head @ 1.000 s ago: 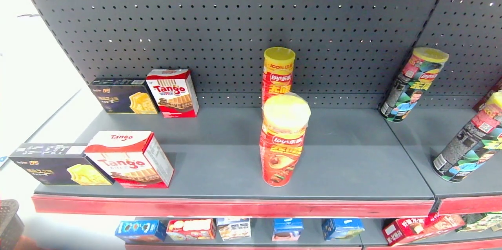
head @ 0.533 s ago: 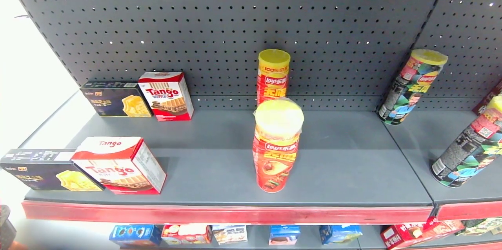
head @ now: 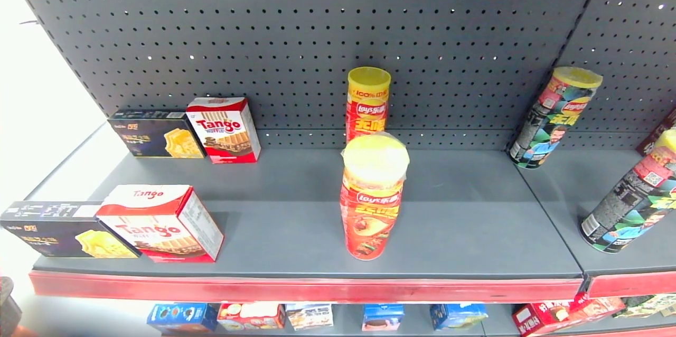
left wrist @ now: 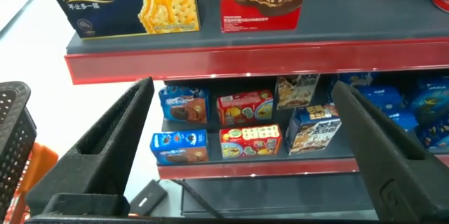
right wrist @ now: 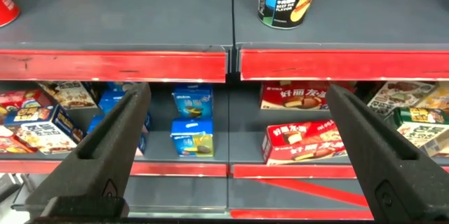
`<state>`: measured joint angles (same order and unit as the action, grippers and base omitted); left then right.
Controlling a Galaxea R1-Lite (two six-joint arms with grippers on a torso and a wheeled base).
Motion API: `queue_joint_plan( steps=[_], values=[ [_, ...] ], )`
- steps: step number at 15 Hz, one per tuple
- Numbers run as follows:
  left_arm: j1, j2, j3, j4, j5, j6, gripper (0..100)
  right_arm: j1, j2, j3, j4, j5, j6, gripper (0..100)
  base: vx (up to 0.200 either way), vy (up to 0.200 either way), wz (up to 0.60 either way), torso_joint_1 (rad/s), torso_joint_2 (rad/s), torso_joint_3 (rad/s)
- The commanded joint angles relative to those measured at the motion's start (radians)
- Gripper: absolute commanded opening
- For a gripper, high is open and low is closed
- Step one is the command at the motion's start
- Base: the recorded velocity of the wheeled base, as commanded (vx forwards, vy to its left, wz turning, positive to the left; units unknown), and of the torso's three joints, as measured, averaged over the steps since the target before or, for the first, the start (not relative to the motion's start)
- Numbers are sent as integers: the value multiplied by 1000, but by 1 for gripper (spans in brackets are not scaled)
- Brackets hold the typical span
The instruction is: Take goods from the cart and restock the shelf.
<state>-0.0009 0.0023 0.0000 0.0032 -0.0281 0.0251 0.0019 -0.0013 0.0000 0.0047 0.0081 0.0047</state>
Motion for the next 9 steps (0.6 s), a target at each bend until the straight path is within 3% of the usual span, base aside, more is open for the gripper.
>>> queue_joint_plan(
  steps=[1, 9],
  values=[
    [-1, 1, 0, 0, 0, -1, 100, 0, 1, -2, 0, 1, 1, 100, 0, 0, 0, 0, 0, 0],
    [-1, 1, 0, 0, 2, -1, 100, 0, 1, 0, 0, 1, 1, 100, 0, 0, 0, 0, 0, 0]
  ],
)
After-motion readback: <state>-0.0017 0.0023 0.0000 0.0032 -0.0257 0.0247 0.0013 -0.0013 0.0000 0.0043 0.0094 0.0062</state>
